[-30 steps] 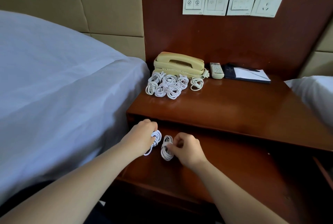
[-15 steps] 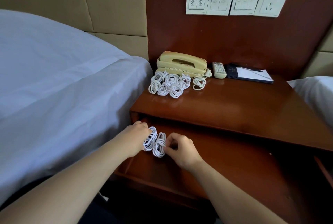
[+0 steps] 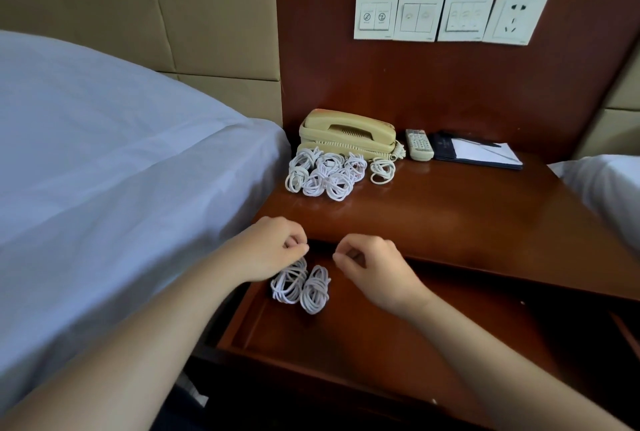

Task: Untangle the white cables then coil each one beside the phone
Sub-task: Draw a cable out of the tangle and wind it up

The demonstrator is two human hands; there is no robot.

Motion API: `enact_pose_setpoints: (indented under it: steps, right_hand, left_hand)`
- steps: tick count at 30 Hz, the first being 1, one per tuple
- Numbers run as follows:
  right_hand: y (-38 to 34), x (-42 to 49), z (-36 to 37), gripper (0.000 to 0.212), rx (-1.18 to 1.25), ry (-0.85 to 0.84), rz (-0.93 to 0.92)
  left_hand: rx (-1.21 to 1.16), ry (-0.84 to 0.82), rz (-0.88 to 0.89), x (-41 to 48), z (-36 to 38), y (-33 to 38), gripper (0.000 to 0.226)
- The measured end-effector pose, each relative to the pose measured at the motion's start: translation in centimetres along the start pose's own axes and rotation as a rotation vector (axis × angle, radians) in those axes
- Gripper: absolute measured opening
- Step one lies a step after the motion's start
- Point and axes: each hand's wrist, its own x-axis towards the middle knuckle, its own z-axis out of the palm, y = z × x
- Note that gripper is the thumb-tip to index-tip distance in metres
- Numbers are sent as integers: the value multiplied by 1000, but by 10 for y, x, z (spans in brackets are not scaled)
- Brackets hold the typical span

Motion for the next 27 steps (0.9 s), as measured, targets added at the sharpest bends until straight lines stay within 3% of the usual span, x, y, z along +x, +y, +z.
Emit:
enact_pose_setpoints:
  steps: [6,11,16,22,25,27]
  right_hand:
    - [0,46,-35,12,21,65,113]
    - [10,85,-35,17,48,98,280]
    - [10,104,-22,33,24,101,344]
    - [9,124,-17,39,128,154,493]
    - [9,128,-16,34,173,163,540]
    - [10,127,-17,42,235,188,557]
  left_hand:
    - [-119,370,26,39,-11,-4,10]
    - [127,529,-15,78,-14,-12,28]
    - [287,384,-69,95,-9,-24,45]
    - [212,238,-49,106,1,-25,44]
    - [120,266,-68,108,2,-22,42]
    - [90,309,-63,109,3,-20,40]
